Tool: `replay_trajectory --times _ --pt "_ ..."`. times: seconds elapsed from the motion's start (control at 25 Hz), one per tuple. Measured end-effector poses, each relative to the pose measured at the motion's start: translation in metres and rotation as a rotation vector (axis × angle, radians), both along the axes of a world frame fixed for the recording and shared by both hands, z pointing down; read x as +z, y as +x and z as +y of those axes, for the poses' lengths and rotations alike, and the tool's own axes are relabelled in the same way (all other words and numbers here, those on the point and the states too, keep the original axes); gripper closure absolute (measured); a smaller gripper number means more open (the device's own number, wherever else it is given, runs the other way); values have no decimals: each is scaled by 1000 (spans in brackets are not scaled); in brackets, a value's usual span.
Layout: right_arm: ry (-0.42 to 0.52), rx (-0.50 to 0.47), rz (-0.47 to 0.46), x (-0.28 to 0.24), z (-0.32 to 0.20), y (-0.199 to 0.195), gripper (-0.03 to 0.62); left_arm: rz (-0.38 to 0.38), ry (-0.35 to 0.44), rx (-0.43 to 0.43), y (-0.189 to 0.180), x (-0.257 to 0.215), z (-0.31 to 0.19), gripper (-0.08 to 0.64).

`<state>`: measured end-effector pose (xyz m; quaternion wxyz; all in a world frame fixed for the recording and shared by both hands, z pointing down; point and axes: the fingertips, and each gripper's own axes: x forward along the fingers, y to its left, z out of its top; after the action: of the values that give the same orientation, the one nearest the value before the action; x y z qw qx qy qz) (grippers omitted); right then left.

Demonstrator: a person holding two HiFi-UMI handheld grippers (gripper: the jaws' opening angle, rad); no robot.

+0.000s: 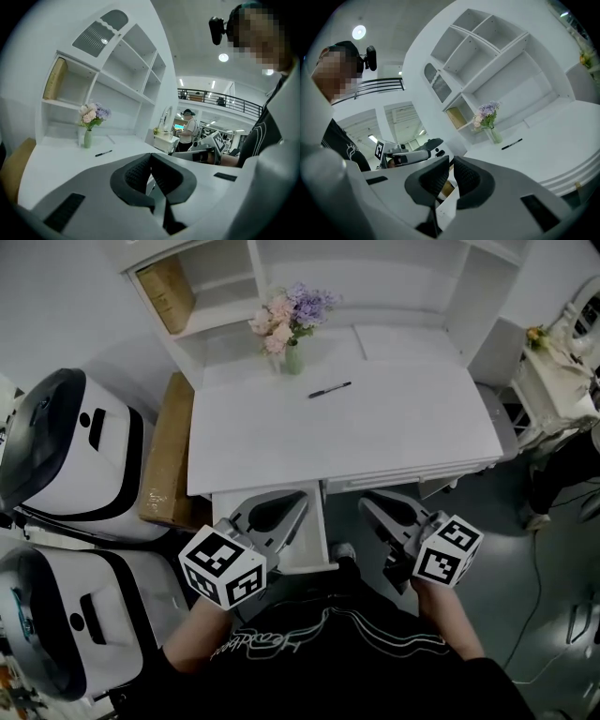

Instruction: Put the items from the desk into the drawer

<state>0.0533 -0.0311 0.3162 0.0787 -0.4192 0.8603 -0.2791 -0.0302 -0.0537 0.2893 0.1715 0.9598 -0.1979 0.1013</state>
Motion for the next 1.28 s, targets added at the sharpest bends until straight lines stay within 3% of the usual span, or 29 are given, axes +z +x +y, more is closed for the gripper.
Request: replay_trajectory --times 0.44,0.6,0.72,1.0,1.28 --pt "-35 17 -20 18 -48 62 532 -86 131 34 67 12 -63 530" --pt "-60 24 -27 31 -72 87 532 -176 196 30 90 27 -105 441" --pt "-86 26 -34 42 -89 103 532 -250 226 17 105 47 -143 416" --pt "-147 37 -30 73 -127 139 532 -431 198 3 131 119 -235 350" --pt "-205 15 0 111 -135 150 532 -564 121 34 147 186 -300 350"
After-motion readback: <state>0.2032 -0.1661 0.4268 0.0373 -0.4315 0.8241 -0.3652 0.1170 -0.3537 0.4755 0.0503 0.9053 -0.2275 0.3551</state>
